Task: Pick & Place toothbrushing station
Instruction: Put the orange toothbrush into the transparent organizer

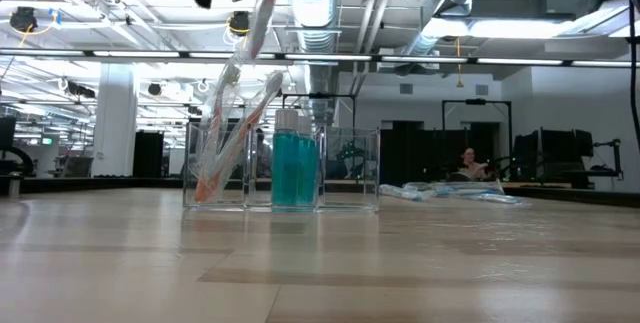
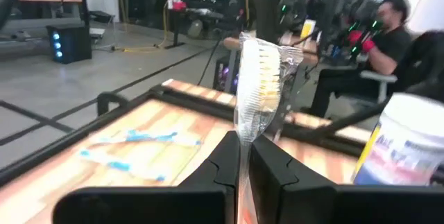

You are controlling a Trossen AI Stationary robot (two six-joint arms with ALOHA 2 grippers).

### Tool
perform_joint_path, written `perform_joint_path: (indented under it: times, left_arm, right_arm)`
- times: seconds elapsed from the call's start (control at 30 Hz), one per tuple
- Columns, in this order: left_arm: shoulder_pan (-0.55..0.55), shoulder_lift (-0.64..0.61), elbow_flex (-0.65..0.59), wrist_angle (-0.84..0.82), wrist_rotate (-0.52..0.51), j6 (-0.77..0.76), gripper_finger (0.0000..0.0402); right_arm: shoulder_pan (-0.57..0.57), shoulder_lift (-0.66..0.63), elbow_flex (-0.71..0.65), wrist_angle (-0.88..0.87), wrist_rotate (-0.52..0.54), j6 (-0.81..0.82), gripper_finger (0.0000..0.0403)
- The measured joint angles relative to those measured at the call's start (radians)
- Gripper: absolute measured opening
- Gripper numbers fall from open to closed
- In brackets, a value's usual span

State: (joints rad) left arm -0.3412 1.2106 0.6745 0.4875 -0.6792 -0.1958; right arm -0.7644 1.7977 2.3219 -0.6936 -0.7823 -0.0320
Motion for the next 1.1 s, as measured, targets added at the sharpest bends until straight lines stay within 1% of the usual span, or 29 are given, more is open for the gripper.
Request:
perform_joint_path:
  times: [0.13,0.3,0.47,0.53,0.87,1.1]
  left_arm:
    - [-0.03,0.0,-0.067,0.017,-0.058,0.003,0.0006]
    - [-0.034,0.0,-0.166,0.109,-0.06,-0.014,0.0006]
    - [-0.033,0.0,-0.256,0.224,-0.075,0.021,0.0006]
    - [-0.033,0.0,-0.283,0.237,-0.071,0.02,0.0006]
    - [-0.032,0.0,-0.369,0.3,-0.047,0.004,0.0006]
    - [-0.032,0.016,-0.379,0.326,-0.029,0.004,0.0006]
  right_arm:
    - [0.024,0.0,0.0,0.015,0.025,-0.005,0.0143]
    - [0.047,0.0,0.0,0.028,0.025,-0.012,0.0142]
    - [0.074,0.0,0.0,0.026,0.025,-0.039,0.0138]
    - [0.086,0.0,0.0,0.026,0.027,-0.053,0.0138]
    - [0.117,0.0,0.0,0.024,0.029,-0.088,0.0134]
    - [0.125,0.0,0.0,0.024,0.029,-0.107,0.0134]
